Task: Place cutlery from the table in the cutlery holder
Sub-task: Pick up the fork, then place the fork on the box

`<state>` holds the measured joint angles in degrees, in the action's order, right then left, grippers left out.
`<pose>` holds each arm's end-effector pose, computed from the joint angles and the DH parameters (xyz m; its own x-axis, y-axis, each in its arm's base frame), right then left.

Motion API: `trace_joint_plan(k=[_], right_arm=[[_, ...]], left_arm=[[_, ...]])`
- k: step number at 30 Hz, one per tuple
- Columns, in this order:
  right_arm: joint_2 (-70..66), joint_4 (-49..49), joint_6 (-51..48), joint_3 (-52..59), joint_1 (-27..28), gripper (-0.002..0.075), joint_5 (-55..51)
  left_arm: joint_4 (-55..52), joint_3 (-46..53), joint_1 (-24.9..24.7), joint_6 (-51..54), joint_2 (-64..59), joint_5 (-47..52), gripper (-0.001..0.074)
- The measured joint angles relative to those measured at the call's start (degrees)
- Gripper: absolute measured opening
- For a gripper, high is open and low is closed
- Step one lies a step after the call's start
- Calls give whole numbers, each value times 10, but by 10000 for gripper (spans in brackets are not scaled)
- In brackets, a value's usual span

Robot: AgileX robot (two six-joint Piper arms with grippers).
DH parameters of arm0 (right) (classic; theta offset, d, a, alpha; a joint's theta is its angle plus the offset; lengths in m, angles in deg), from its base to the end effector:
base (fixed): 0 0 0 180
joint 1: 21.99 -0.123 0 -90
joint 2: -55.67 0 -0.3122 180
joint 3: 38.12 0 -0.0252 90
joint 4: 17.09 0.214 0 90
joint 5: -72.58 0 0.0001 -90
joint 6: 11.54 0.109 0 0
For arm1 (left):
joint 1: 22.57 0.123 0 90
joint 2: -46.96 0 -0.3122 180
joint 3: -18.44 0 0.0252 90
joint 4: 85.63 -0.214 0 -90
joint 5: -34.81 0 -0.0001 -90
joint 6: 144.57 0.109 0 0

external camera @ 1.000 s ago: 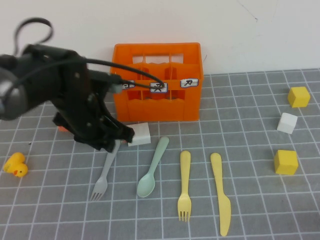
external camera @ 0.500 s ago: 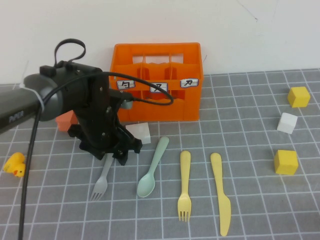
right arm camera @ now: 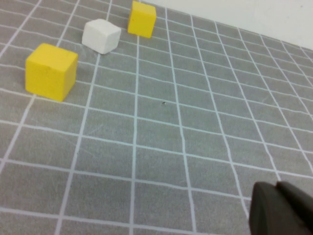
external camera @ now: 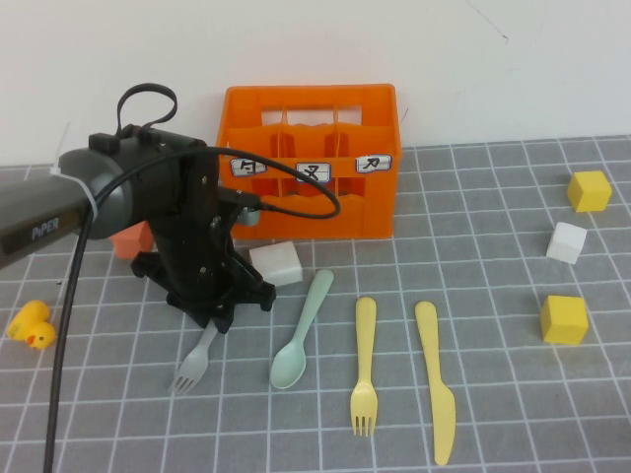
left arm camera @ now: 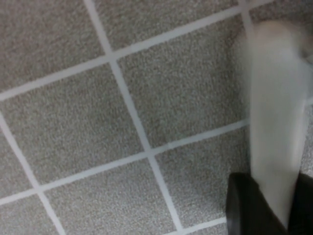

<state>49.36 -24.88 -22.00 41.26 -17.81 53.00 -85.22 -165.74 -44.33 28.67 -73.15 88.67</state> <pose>0.0059 -0.0054 0.1701 -0.2831 -0.2856 -0.9156 0.0315 0.9514 -0.3065 0.3521 -0.1412 0.2149 -0.9525 0.2490 -0.1753 0.2575 0.9659 -0.0273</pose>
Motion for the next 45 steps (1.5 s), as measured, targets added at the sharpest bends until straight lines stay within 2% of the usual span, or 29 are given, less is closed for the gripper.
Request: trace_joint_plan(k=[1,14,26,28,34,41,45], right_arm=[[0,0,0,0,0,-3,0],[0,0,0,0,0,-3,0],[0,0,0,0,0,-3,-1],[0,0,0,0,0,-3,-1],[0,0,0,0,0,-3,-1],[0,0,0,0,0,-3,-1],[0,0,0,0,0,-3,-1]], left_arm=[[-4,-1,0,0,-1,0,133],[-11,-1,0,0,10,31,134],[-10,-1,0,0,195,29,134],[-1,-1,0,0,222,-17,134],[45,-1,0,0,251,-258,134],[102,-1,-5,0,182,-523,134],[100,-1,-12,0,124,-625,134]])
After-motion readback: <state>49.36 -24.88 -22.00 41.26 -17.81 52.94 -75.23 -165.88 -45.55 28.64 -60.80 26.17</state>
